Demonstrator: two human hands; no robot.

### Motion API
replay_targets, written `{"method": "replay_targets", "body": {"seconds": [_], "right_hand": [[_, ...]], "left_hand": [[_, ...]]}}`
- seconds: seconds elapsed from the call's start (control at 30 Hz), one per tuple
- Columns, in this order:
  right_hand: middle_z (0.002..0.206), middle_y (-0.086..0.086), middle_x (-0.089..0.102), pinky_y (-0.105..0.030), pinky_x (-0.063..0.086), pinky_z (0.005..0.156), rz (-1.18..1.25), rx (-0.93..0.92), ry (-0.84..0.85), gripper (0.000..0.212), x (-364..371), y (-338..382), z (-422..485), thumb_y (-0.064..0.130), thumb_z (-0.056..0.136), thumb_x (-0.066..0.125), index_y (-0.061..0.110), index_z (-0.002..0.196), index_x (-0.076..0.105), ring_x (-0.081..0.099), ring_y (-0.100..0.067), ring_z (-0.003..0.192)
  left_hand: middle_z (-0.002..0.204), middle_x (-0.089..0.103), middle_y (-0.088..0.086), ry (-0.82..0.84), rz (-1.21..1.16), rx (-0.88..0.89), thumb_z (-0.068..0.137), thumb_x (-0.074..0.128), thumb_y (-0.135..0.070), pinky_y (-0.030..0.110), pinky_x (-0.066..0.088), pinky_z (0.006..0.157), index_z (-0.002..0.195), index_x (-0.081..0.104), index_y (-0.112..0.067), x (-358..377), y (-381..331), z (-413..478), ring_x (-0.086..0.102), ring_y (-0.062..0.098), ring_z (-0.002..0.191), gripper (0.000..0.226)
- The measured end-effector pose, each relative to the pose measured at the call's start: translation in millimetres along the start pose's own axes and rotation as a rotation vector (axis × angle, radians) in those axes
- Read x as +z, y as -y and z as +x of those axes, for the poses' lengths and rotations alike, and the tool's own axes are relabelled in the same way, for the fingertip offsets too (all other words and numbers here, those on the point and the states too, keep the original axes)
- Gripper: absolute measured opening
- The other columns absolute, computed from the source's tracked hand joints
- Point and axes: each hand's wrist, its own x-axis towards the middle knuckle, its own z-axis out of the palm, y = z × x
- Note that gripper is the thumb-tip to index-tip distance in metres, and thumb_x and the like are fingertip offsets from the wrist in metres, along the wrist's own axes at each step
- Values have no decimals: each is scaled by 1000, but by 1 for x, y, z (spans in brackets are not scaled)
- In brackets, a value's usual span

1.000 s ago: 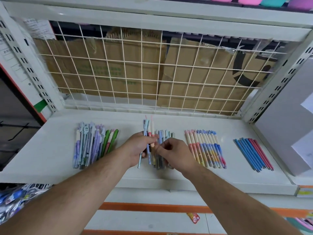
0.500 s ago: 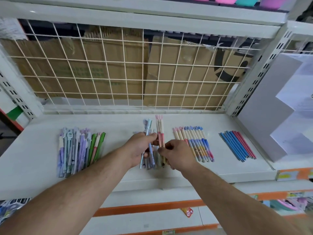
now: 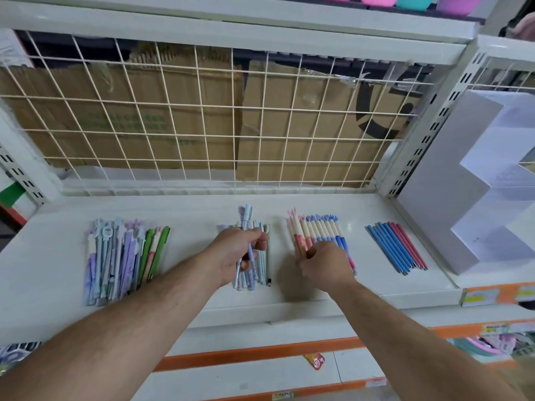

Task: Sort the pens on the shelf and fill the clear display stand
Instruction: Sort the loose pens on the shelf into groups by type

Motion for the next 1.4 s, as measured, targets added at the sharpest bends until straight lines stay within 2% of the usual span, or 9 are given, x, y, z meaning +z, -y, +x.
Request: {"method": "replay_targets", "body": {"seconds": [0.13,0.23,0.4,0.63,0.8,0.9,1.1,1.23,1.4], "right_hand": [[61,3,56,-19,33,44,-8,-23,19,14,5,0,1,20,87,67,8,80,67,51,-8,55],[60,3,53,-19,31,44,-3,-26,-9,18,9,0,3,16,85,66,11,71,56,49,-10,55],[63,3,56,-23,32,46,20,-28,-64,27,15,0,8,30,90,65,19,72,49,53,-14,59],[77,0,61,-23,35,51,-27,-72,-63,3,13,0,7,14,88,60,14,89,57,56,-16,72],[76,2,63,-24,38,52,18,-83,-106,28,12,2,3,43,95,62,16,89,58,58,-15,69],[76,5,65,-23,42,54,127,-94,-117,24,8,9,-3,42,94,64,18,88,60,59,-11,68],[67,0,63,-25,44,53,570,-174,129,34,-1,34,-29,42,93,68,9,82,66,54,-12,54],[61,0,59,-19,38,42,702,-232,278,25,-4,42,-41,25,94,73,4,82,65,50,-13,45],[59,-3,57,-29,39,42,701,-209,272,28,-6,39,-42,21,93,73,-6,89,64,52,-16,45]], "left_hand": [[73,64,2,-4,-1,-4,101,53,-20,18,25,38,95,69,-6,2,1,-1,43,13,54,22],[72,65,2,-4,-6,-6,100,54,-20,19,24,39,95,68,-6,1,1,-2,43,12,52,21],[75,66,4,-22,-10,-8,100,55,-20,20,26,39,97,70,-5,-3,1,-3,46,12,51,22],[75,65,6,-4,-26,-7,101,53,-23,19,25,38,99,68,-4,-4,1,-3,43,13,50,24],[79,66,8,18,-9,-13,101,52,-28,20,26,38,99,70,-4,-2,-1,-3,42,13,50,30],[80,66,8,34,-22,-13,101,51,-29,20,27,38,100,70,-4,0,-5,-7,44,13,50,31],[82,68,5,82,-13,24,101,47,-39,30,38,62,98,73,-11,6,-8,-7,53,19,69,39],[79,65,3,80,117,45,101,41,-49,25,30,54,105,72,-18,14,-10,-13,49,13,58,44],[82,62,6,129,61,44,100,41,-57,22,18,44,112,68,-14,15,-8,-9,40,11,51,52]]}}
